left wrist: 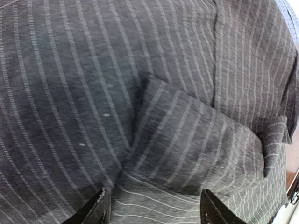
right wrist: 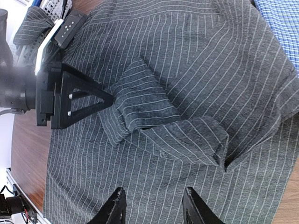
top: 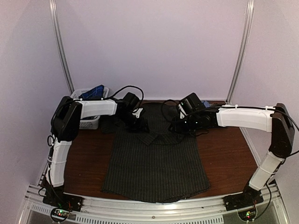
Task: Fold and stack the long sleeve shirts
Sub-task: Pick up the sleeve from the center of the board.
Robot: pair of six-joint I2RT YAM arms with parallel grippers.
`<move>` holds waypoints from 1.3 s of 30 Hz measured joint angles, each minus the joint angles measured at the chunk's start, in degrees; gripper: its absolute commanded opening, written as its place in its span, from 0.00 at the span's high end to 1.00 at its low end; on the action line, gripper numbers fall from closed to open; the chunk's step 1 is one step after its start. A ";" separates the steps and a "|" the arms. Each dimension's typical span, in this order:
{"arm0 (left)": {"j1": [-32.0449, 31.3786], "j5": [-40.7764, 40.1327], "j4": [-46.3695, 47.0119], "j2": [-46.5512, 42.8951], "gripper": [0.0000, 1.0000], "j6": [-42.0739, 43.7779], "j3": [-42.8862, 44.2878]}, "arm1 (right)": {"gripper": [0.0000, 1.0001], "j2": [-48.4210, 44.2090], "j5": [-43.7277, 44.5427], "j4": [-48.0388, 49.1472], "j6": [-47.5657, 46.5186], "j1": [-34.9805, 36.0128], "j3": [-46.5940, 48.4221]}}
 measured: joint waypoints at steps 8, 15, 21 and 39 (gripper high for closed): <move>-2.36 1.38 0.15 0.00 0.38 0.59 -0.83 | 0.57 -2.14 1.64 -0.07 0.42 0.00 -1.97; -3.34 0.87 0.42 -0.55 0.40 1.38 -2.93 | 0.57 -2.67 2.21 0.02 0.76 0.00 -2.27; -4.72 -3.65 -0.28 -2.14 0.38 2.93 -4.52 | 0.57 -3.19 2.93 0.04 1.42 0.00 -3.58; -11.98 -21.57 -3.13 -2.34 0.42 8.92 -2.51 | 0.58 -8.44 4.92 -0.44 3.61 0.02 -7.41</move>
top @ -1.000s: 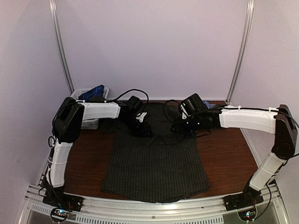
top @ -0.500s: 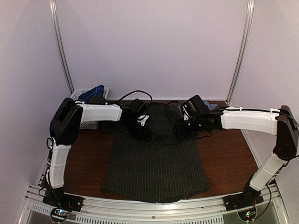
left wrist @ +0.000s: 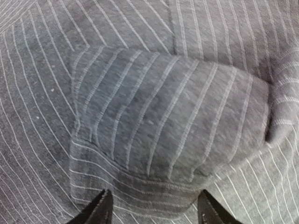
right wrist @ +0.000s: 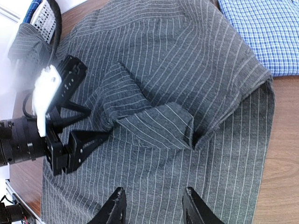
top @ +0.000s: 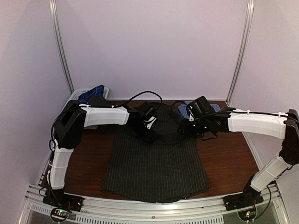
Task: Fold and stack the long sleeve shirts
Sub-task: Pick up the sleeve from the center of the board.
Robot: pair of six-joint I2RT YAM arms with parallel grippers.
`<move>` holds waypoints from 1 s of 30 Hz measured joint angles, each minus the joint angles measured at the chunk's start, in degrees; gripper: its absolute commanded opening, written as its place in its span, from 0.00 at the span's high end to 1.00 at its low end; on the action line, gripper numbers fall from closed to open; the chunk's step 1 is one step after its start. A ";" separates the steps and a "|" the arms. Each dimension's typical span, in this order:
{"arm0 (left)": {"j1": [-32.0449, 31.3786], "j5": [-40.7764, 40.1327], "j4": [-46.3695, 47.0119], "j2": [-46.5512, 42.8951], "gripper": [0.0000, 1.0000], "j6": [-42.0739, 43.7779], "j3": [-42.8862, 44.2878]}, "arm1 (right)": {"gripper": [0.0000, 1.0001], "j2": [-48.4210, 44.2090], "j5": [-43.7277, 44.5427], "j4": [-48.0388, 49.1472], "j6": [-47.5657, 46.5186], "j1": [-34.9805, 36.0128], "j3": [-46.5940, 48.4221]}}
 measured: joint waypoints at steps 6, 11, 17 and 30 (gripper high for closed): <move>0.00 -2.14 -0.61 1.44 0.61 0.76 1.90 | 0.58 -2.73 1.46 -0.63 1.42 0.00 -3.54; -0.02 -2.16 -0.83 1.66 0.80 1.09 2.60 | 0.58 -4.63 2.34 -0.92 2.40 0.00 -6.19; -0.02 -2.40 -1.53 1.66 1.00 1.05 2.99 | 0.58 -6.49 3.04 -1.03 3.74 0.00 -9.33; 5.33 -3.67 -7.10 -4.59 1.00 -1.86 11.15 | 0.58 -14.40 3.85 -3.17 10.84 0.63 -21.22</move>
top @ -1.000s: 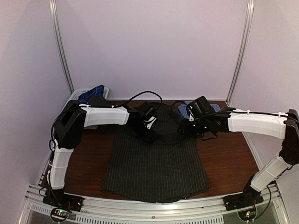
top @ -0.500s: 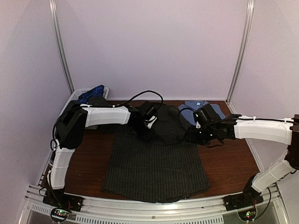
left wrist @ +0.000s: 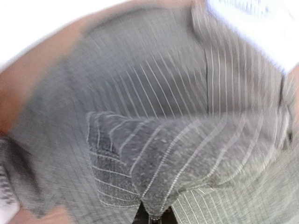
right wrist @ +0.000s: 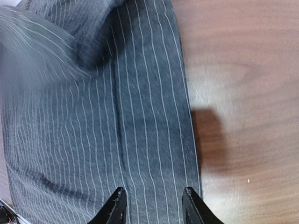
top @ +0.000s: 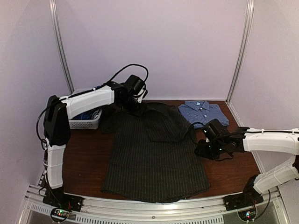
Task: Fold and stack the long sleeve shirts
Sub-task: Pick up the sleeve from the center of the board, then pick up the corner of the shirt from the corner of the board.
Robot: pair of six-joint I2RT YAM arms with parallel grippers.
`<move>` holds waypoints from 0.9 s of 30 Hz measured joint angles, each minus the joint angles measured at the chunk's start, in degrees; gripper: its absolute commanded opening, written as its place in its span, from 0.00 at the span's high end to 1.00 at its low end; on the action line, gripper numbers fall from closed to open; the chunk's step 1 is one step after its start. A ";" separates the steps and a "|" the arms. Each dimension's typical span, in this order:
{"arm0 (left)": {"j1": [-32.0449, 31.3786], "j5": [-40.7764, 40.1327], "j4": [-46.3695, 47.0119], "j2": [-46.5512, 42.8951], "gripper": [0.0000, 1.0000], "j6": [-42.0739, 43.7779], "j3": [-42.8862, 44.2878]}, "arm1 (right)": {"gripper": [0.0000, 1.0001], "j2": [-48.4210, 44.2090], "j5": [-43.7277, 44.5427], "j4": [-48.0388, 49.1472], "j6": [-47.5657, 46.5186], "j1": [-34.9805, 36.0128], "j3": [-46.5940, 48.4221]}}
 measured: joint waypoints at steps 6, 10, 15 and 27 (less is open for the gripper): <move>3.91 0.76 -0.63 -6.71 1.00 -1.46 2.91 | 0.58 -3.21 0.17 -1.46 5.33 5.60 -3.91; 6.10 2.45 -1.68 -8.98 1.00 -2.60 3.26 | 0.58 -6.36 1.51 -3.43 10.12 10.32 -6.25; 7.85 3.45 -2.14 -11.13 1.00 -3.19 2.97 | 0.59 -9.40 3.61 -6.56 17.66 16.39 -8.74; 8.87 5.25 -0.83 -17.57 1.00 -4.68 -3.04 | 0.61 -8.13 5.81 -14.56 27.41 22.82 -9.14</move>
